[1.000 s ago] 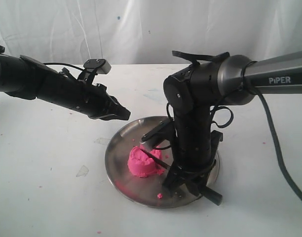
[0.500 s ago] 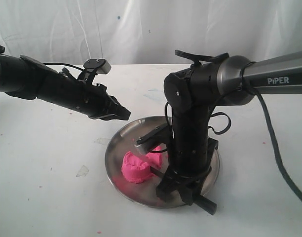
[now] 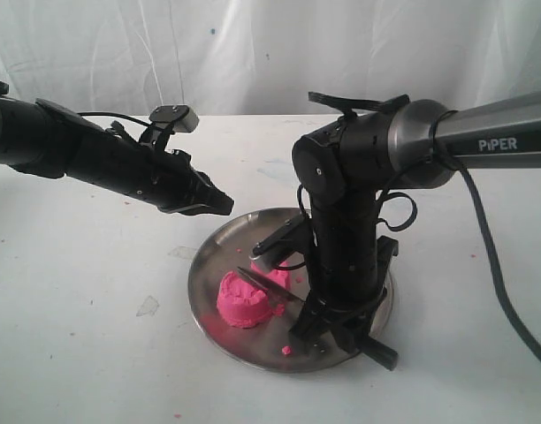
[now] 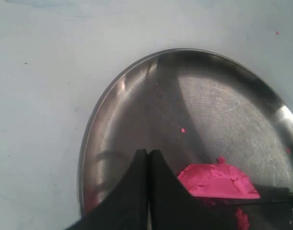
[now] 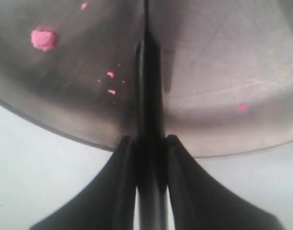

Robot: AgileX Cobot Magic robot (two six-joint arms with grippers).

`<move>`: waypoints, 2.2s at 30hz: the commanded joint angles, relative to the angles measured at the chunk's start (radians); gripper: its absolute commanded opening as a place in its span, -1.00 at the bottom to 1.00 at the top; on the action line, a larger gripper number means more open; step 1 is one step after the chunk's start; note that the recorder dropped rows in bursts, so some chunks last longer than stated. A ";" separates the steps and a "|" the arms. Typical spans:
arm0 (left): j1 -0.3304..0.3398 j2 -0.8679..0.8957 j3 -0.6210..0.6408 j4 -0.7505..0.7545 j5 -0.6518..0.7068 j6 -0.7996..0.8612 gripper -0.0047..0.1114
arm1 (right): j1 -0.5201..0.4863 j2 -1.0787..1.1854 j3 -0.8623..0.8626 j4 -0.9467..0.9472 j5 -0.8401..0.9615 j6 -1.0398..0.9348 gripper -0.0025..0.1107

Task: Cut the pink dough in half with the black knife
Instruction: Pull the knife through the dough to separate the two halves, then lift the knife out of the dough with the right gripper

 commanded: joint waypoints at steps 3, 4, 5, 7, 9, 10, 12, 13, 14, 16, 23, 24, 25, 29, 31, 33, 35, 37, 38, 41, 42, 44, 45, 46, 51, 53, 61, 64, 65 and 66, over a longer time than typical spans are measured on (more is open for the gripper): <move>0.001 -0.012 0.005 -0.011 0.017 -0.004 -0.92 | 0.000 -0.002 -0.008 -0.034 -0.014 0.023 -0.96; 0.001 -0.012 0.005 -0.011 0.017 -0.004 -0.92 | 0.000 -0.002 -0.008 -0.038 -0.014 0.028 -0.96; 0.001 -0.012 0.005 -0.011 0.017 -0.004 -0.92 | 0.000 -0.002 -0.008 -0.045 -0.014 0.038 -0.96; 0.001 -0.012 0.005 -0.011 0.017 -0.004 -0.92 | 0.000 -0.002 -0.008 -0.069 -0.016 0.060 -0.96; 0.001 -0.012 0.005 -0.011 0.017 -0.004 -0.92 | -0.002 -0.002 -0.008 -0.082 -0.016 0.070 -0.96; 0.001 -0.012 0.005 -0.011 0.017 -0.004 -0.92 | -0.006 -0.002 -0.008 -0.082 -0.016 0.070 -0.96; 0.001 -0.012 0.005 -0.013 0.017 -0.004 -0.92 | -0.010 -0.002 -0.008 -0.082 -0.016 0.070 -0.96; 0.001 -0.012 0.005 -0.013 0.017 -0.004 -0.92 | -0.012 -0.002 -0.008 -0.088 -0.016 0.070 -0.96; 0.001 -0.012 0.005 -0.013 0.017 -0.004 -0.92 | -0.014 -0.002 -0.008 -0.087 -0.016 0.070 -0.96; 0.001 -0.012 0.005 -0.013 0.017 -0.004 -0.92 | -0.021 -0.002 -0.008 -0.087 -0.016 0.070 -0.96; 0.001 -0.012 0.005 -0.013 0.017 -0.004 -0.92 | -0.022 -0.002 -0.008 -0.110 -0.024 0.081 -0.96; 0.001 -0.012 0.005 -0.013 0.017 -0.004 -0.92 | -0.022 -0.002 -0.008 -0.110 -0.028 0.086 -0.96; 0.001 -0.012 0.005 -0.013 0.017 -0.004 -0.92 | -0.025 -0.002 -0.008 -0.110 -0.027 0.092 -0.96; 0.001 -0.012 0.005 -0.013 0.017 -0.004 -0.92 | -0.035 -0.002 -0.008 -0.115 -0.023 0.101 -0.96; 0.001 -0.012 0.005 -0.013 0.017 -0.004 -0.92 | -0.038 -0.002 -0.008 -0.115 -0.023 0.101 -0.96; 0.001 -0.012 0.005 -0.013 0.017 -0.004 -0.92 | -0.039 -0.002 -0.008 -0.115 -0.025 0.101 -0.96; 0.001 -0.012 0.005 -0.013 0.017 -0.004 -0.92 | -0.039 -0.002 -0.008 -0.109 -0.029 0.101 -0.96; 0.001 -0.012 0.005 -0.013 0.017 -0.004 -0.92 | -0.039 -0.002 -0.008 -0.099 -0.032 0.101 -0.96; 0.001 -0.012 0.005 -0.013 0.017 -0.004 -0.92 | -0.039 -0.002 -0.008 -0.097 -0.031 0.101 -0.96; 0.001 -0.012 0.005 -0.013 0.017 -0.004 -0.92 | -0.039 -0.002 -0.008 -0.073 -0.043 0.084 -0.96; 0.001 -0.012 0.005 -0.013 0.017 -0.004 -0.92 | -0.039 -0.002 -0.008 -0.058 -0.054 0.063 -0.96; 0.001 -0.012 0.005 -0.013 0.019 -0.004 -0.92 | -0.039 -0.002 -0.008 -0.028 -0.082 0.051 -0.96; 0.001 -0.012 0.005 -0.013 0.019 -0.004 -0.92 | -0.039 -0.002 -0.008 -0.006 -0.098 0.031 -0.96; 0.001 -0.012 0.005 -0.013 0.019 -0.004 -0.92 | -0.041 -0.002 -0.008 0.015 -0.108 0.014 -0.96; 0.001 -0.012 0.005 -0.013 0.019 -0.004 -0.92 | -0.040 -0.002 -0.008 0.107 -0.114 -0.046 -0.96; 0.001 -0.012 0.005 -0.013 0.019 -0.004 -0.92 | -0.045 -0.002 -0.008 0.110 -0.118 -0.046 -0.96; 0.001 -0.012 0.005 -0.013 0.019 -0.006 -0.92 | -0.109 -0.051 -0.008 0.229 -0.155 -0.097 -0.96; 0.001 -0.012 0.005 -0.013 0.019 -0.006 -0.92 | -0.136 -0.078 -0.008 0.249 -0.156 -0.120 -0.96; 0.001 -0.012 0.005 -0.013 0.019 -0.006 -0.92 | -0.151 -0.083 -0.008 0.249 -0.148 -0.117 -0.96; 0.001 -0.012 0.005 -0.013 0.019 -0.006 -0.92 | -0.162 -0.087 -0.008 0.251 -0.146 -0.115 -0.96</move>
